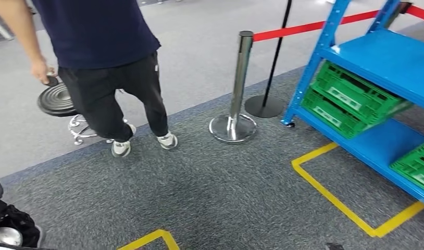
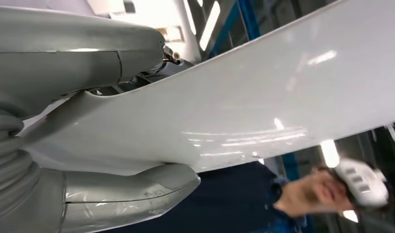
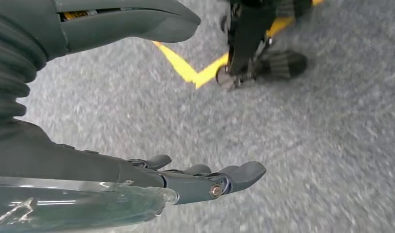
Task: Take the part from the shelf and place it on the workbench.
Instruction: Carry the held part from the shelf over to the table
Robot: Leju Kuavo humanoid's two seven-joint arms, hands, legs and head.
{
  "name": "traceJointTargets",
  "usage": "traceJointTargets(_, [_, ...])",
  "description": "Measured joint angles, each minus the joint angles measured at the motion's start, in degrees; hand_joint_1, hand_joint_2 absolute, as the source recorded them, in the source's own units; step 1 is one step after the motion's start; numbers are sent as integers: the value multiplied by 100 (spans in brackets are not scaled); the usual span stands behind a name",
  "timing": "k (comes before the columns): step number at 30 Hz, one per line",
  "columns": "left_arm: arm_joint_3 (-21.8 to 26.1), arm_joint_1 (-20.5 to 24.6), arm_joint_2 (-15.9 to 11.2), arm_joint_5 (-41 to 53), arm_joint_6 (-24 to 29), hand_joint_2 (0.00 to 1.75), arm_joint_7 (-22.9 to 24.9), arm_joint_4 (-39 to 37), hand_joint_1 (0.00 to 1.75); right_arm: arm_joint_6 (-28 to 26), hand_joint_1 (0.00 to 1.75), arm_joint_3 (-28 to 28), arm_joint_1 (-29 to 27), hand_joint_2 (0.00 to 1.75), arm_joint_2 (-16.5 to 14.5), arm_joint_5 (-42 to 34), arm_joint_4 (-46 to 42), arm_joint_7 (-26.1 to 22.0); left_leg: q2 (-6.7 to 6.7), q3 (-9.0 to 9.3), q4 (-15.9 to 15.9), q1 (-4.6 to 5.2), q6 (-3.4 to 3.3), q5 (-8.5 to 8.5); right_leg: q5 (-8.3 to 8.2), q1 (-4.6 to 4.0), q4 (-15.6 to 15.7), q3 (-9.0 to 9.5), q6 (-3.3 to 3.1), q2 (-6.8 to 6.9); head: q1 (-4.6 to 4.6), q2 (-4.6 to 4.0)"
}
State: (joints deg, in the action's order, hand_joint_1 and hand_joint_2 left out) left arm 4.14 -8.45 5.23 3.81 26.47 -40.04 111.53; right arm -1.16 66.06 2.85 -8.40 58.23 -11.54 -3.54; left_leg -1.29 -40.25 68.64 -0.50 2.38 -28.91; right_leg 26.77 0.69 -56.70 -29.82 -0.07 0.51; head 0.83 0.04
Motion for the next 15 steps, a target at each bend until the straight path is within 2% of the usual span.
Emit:
traceJointTargets(1, [3,2,2,-8,0,175,0,-1,175,-4,0,1,-4,175,4,0,-2,-1,40,-123,250,-21,18,-59,6,-2,0,0,0,89,1,0])
traceJointTargets(2, [7,1,3,-15,-1,175,0,-1,175,-4,0,1,-3,175,8,0,-4,-2,64,-154,312,-43,36,-16,13,-1,0,1,5,175,1,0])
traceJointTargets(3, [11,4,3,-16,-1,175,0,-2,175,-3,0,1,2,175,11,0,-5,-6,92,-74,159,-67,52,118,22,3,-1,7,17,254,1,0])
traceJointTargets(4, [13,7,3,-11,-2,175,0,-2,175,-2,0,1,8,175,11,2,-5,-13,168,107,-169,-88,68,303,35,6,-2,21,39,325,2,0])
traceJointTargets(5, [14,14,3,4,1,175,0,-2,175,-1,0,1,11,175,20,5,-8,-21,327,320,-546,-100,85,457,54,0,-6,38,71,387,6,0])
traceJointTargets(7, [8,41,5,41,39,175,0,-2,175,1,0,1,13,175,42,21,-15,-20,563,614,-1089,-89,45,583,116,-32,-30,41,154,509,1,0])
traceJointTargets(8, [4,51,6,43,75,175,0,-2,175,2,0,1,13,175,54,28,-20,-3,592,653,-1180,-68,1,565,145,-44,-30,47,192,574,-8,0])
traceJointTargets(10, [6,49,-7,-25,129,175,0,-1,175,13,0,2,23,175,57,28,-22,67,428,641,-1205,-36,-112,553,180,-17,-12,105,264,692,-32,0])
traceJointTargets(11, [13,48,-15,-66,138,175,0,-1,175,19,0,2,29,175,56,22,-21,104,353,640,-1212,-31,-157,561,224,7,-45,117,296,637,-37,0])
traceJointTargets(12, [20,54,-23,-92,139,175,0,0,175,26,0,2,34,175,55,16,-21,142,280,641,-1219,-30,-202,573,329,26,-200,69,318,495,-46,0])
traceJointTargets(14, [29,68,-26,-63,165,175,0,1,175,31,0,4,31,175,54,18,-20,220,141,638,-1224,-23,-268,584,682,32,-887,-261,322,115,-74,0])
traceJointTargets(15, [32,72,-26,-32,193,175,0,1,175,34,0,6,25,175,53,27,-20,273,62,633,-1223,-13,-289,584,855,25,-1323,-489,313,5,-84,0])
